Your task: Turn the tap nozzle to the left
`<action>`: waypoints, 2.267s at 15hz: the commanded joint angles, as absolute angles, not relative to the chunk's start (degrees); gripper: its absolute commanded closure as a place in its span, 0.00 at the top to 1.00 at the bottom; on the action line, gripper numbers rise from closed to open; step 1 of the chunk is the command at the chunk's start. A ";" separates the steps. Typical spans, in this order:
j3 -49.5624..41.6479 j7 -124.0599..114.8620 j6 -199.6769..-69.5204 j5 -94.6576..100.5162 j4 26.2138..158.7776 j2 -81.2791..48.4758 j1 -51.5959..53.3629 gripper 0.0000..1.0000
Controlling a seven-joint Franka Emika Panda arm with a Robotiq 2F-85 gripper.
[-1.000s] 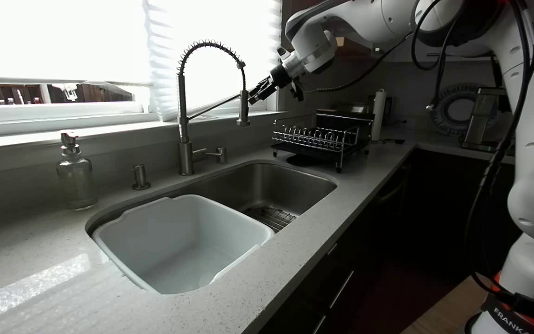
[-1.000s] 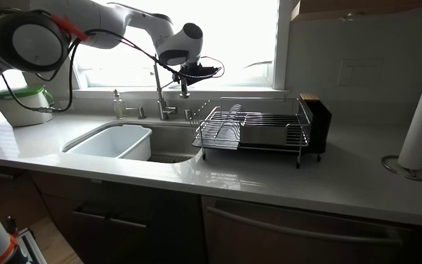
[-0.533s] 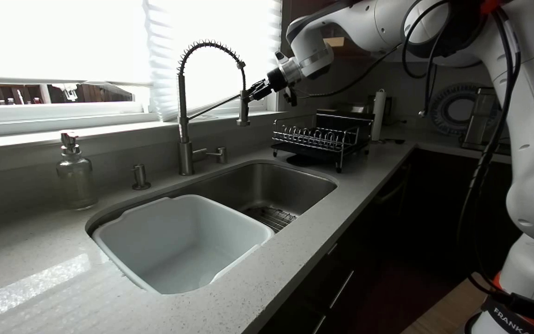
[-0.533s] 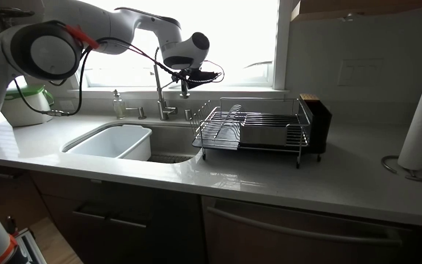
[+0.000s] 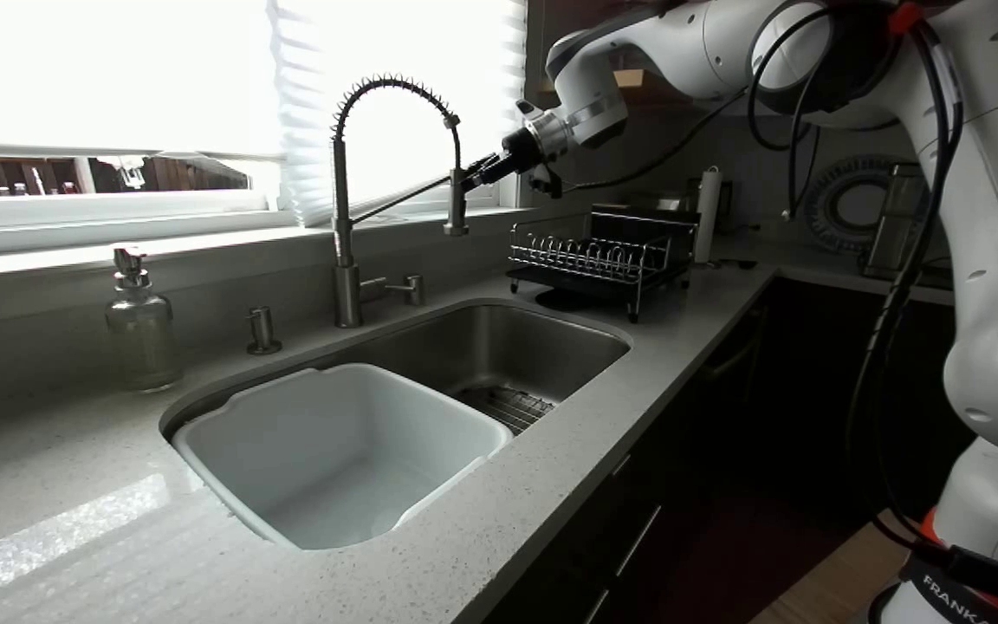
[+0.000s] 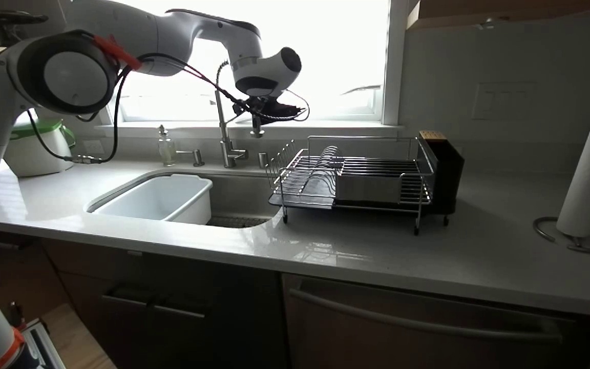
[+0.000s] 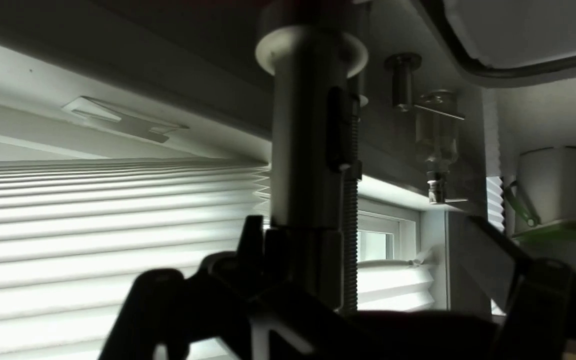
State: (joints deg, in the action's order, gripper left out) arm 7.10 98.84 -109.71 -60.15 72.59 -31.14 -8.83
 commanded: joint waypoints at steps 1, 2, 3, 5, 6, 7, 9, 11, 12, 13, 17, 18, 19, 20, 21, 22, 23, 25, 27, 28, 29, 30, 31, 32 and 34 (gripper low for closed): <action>7.21 95.60 -100.64 -62.59 71.28 -31.12 -10.41 1.00; 7.29 94.21 -97.56 -63.53 71.34 -30.83 -10.78 1.00; 7.05 92.96 -95.17 -64.10 71.48 -30.57 -10.83 1.00; 6.77 89.94 -90.19 -65.42 72.06 -29.73 -11.00 1.00; 6.65 88.52 -87.68 -66.10 72.75 -29.08 -11.06 1.00; 6.38 87.19 -85.73 -66.51 72.94 -28.81 -10.95 1.00; 5.59 84.42 -83.21 -66.47 74.12 -27.47 -10.43 1.00; 5.03 81.71 -82.07 -66.49 75.10 -26.35 -10.10 1.00; 4.97 80.31 -82.46 -67.15 76.25 -25.52 -9.91 1.00; 4.88 79.00 -83.00 -67.71 77.27 -24.74 -9.57 1.00; 4.20 74.27 -87.32 -67.52 82.57 -20.14 -6.85 1.00; 4.07 72.91 -88.75 -67.09 84.16 -18.75 -5.97 1.00; 4.02 71.98 -89.94 -66.70 85.38 -17.62 -5.16 1.00; 3.91 71.67 -91.56 -65.82 86.75 -16.37 -4.21 1.00; 3.80 71.10 -93.49 -64.99 87.95 -15.15 -3.28 1.00; 3.90 70.51 -95.16 -64.62 89.58 -13.69 -2.46 1.00; 3.94 70.20 -96.58 -64.16 90.47 -12.82 -1.81 1.00; 4.27 68.73 -99.35 -64.37 93.32 -10.56 -0.56 1.00; 4.65 67.67 -101.74 -64.92 95.92 -8.67 0.54 1.00; 4.94 67.23 -103.03 -65.60 97.47 -7.68 1.16 1.00; 5.12 66.75 -103.72 -66.02 98.54 -7.02 1.62 1.00; 5.35 66.59 -105.05 -66.29 99.83 -6.29 2.28 1.00; 5.50 66.32 -105.70 -66.40 100.61 -5.80 2.73 1.00; 5.83 66.41 -107.11 -66.88 101.89 -5.18 3.34 1.00; 6.32 66.38 -109.56 -67.13 103.69 -4.24 4.36 1.00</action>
State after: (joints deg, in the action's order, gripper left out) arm 5.85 66.92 -105.68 -65.93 98.43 -7.61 2.81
